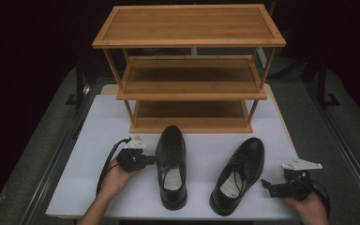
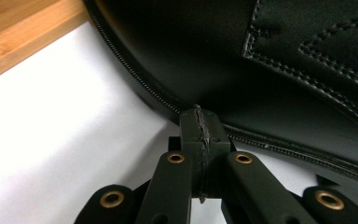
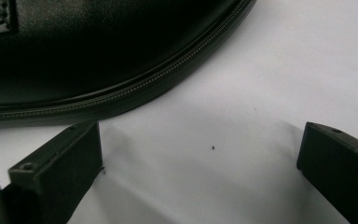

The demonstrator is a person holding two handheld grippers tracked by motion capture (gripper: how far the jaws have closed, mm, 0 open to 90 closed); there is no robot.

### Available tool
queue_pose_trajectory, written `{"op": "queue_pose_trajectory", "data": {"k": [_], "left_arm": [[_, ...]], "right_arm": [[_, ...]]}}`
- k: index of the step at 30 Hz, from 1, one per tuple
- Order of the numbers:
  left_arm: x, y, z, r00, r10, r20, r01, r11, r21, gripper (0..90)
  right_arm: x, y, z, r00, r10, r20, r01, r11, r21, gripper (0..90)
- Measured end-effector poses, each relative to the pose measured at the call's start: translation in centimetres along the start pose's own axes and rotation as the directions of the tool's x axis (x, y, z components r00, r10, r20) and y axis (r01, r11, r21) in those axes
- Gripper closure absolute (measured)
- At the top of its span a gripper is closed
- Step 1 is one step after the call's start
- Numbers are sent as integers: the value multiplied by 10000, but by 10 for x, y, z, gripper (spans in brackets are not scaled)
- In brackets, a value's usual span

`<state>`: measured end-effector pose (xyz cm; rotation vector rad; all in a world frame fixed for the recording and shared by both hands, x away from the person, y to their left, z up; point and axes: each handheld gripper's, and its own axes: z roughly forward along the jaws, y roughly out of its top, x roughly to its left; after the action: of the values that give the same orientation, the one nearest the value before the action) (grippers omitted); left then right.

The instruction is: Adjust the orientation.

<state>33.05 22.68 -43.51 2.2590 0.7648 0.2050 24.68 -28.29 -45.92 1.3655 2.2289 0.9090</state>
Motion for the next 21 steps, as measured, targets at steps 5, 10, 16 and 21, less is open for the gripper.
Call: {"op": "queue_pose_trajectory", "data": {"k": [5, 10, 16, 21], "left_arm": [[8, -7, -16, 9989, -366, -294, 357, 9988, -323, 754], [14, -19, -31, 9948, -716, -719, 695, 9971, -312, 498], [15, -31, -46, 9920, -737, -1026, 725, 9972, -158, 236], [14, -45, -58, 9870, -602, -1489, 595, 9982, -91, 124]], "right_arm": [[0, 0, 0, 10000, -5, 1, 5, 10000, -8, 0], [0, 0, 0, 10000, -11, 3, 11, 10000, -13, 0], [0, 0, 0, 10000, -1, -3, 1, 10000, -4, 0], [0, 0, 0, 10000, -1, -5, 1, 10000, -5, 0]]}}
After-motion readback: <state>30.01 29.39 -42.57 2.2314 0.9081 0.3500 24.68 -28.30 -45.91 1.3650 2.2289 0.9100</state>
